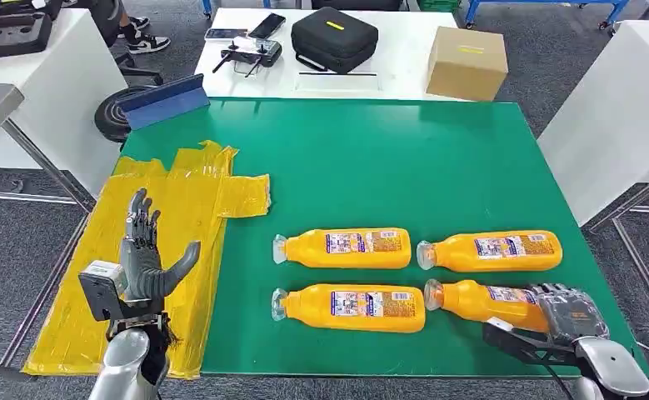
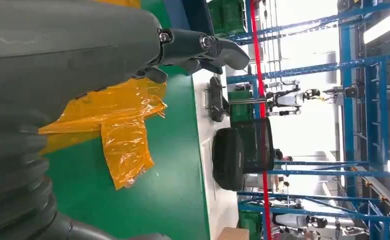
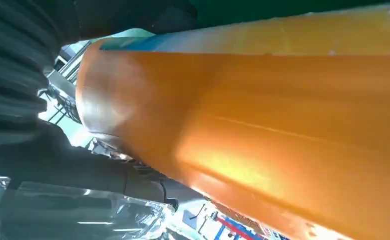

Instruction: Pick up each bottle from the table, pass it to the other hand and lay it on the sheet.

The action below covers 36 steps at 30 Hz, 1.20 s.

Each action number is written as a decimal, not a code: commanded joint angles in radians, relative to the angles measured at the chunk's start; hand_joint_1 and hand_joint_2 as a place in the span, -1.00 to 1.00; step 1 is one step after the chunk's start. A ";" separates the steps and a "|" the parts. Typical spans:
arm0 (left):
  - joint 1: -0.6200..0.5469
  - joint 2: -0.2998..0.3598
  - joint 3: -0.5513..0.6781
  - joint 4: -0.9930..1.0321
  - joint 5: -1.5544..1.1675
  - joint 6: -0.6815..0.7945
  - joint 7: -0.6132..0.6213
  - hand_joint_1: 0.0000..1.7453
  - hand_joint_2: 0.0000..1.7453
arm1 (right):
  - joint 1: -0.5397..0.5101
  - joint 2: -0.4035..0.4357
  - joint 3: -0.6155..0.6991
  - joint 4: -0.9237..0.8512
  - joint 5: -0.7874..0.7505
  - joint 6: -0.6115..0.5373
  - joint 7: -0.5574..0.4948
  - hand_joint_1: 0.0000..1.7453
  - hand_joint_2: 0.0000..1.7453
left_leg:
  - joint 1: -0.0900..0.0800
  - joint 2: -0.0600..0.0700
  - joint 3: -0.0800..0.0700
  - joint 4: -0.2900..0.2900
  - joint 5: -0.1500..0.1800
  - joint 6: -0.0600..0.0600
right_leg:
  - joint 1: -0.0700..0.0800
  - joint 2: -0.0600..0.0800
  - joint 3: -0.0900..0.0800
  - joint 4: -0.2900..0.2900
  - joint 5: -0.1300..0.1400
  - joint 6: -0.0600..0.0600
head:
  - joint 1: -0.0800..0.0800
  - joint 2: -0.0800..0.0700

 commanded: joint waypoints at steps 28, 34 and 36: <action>0.005 -0.015 0.059 0.024 -0.019 0.009 0.032 -1.00 1.00 | -0.010 0.148 -0.052 -0.171 -0.020 -0.112 0.084 1.00 1.00 | 0.003 0.002 0.005 0.000 -0.003 -0.007 | 0.003 0.002 0.006 -0.002 -0.002 -0.005 | 0.000 0.000; 0.018 -0.017 0.062 0.013 -0.027 0.011 0.037 -1.00 1.00 | -0.040 0.215 -0.093 -0.194 -0.119 -0.146 0.081 1.00 1.00 | 0.002 0.004 0.004 0.000 -0.003 -0.006 | 0.002 0.003 0.004 -0.001 -0.001 -0.004 | 0.000 0.000; 0.022 -0.016 0.059 0.012 -0.029 0.011 0.038 -1.00 1.00 | -0.044 0.230 -0.103 -0.198 -0.165 -0.152 0.071 1.00 1.00 | 0.003 0.003 0.004 0.000 -0.003 -0.006 | 0.002 0.003 0.004 -0.001 -0.001 -0.004 | 0.000 0.000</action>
